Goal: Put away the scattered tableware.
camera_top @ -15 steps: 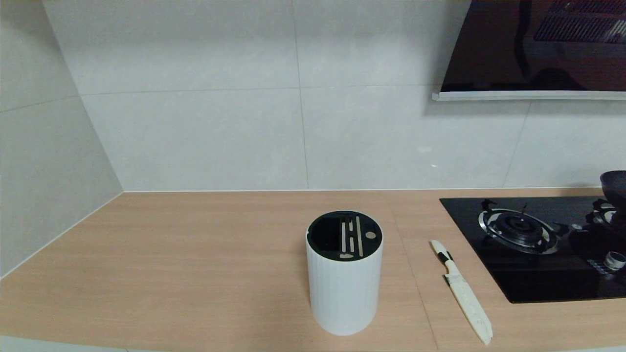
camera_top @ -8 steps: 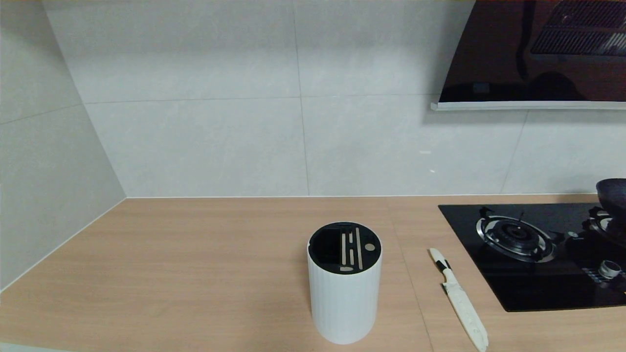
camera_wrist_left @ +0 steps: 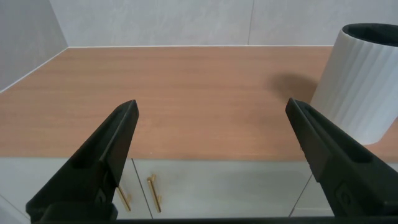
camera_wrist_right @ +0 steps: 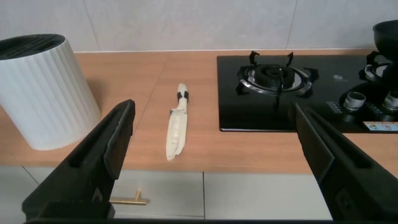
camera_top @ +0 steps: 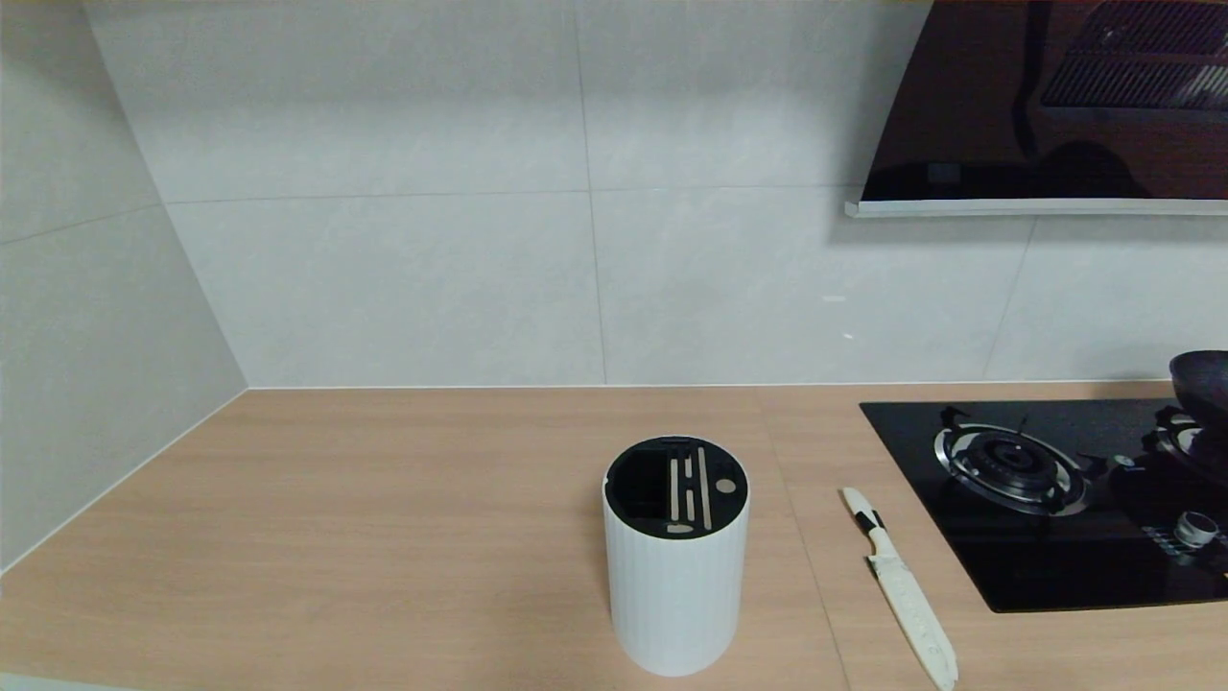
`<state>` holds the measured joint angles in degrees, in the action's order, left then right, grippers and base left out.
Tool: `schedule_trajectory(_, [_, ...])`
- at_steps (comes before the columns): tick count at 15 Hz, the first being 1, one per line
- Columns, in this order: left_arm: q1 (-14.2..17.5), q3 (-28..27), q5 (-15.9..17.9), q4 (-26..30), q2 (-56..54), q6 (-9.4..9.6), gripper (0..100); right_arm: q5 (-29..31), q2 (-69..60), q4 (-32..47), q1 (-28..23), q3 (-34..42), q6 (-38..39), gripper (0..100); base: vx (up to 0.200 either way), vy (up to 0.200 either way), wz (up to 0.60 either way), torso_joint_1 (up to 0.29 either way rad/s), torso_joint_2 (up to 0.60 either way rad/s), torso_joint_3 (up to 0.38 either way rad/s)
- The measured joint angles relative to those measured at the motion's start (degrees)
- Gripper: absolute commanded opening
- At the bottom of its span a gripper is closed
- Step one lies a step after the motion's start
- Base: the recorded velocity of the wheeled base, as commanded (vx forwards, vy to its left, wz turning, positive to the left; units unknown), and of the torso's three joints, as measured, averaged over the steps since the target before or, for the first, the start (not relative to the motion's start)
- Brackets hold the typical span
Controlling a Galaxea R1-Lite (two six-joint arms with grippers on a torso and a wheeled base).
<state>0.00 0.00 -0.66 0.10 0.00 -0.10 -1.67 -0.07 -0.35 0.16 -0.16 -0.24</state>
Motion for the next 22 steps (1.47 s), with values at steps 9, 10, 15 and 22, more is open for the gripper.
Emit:
schedule_trajectory(9, [0.0, 0.0, 0.0, 0.0, 0.0, -0.06, 100, -5.6, 25.5, 2.7, 5.1, -16.3, 0.4, 100, 0.0, 0.0, 0.0, 0.0, 0.0, 0.0])
schedule_trajectory(10, [0.0, 0.0, 0.0, 0.0, 0.0, -0.04, 100, -5.9, 31.4, 2.1, 5.8, -18.0, 0.4, 100, 0.0, 0.0, 0.0, 0.0, 0.0, 0.0])
schedule_trajectory(15, [0.0, 0.0, 0.0, 0.0, 0.0, -0.06, 100, -6.6, 59.4, -5.4, 7.8, -25.6, 0.2, 100, 0.0, 0.0, 0.0, 0.0, 0.0, 0.0])
schedule_trajectory(22, [0.0, 0.0, 0.0, 0.0, 0.0, -0.06, 100, -0.7, 97.3, -25.0, 10.2, -28.9, 0.5, 100, 0.0, 0.0, 0.0, 0.0, 0.0, 0.0])
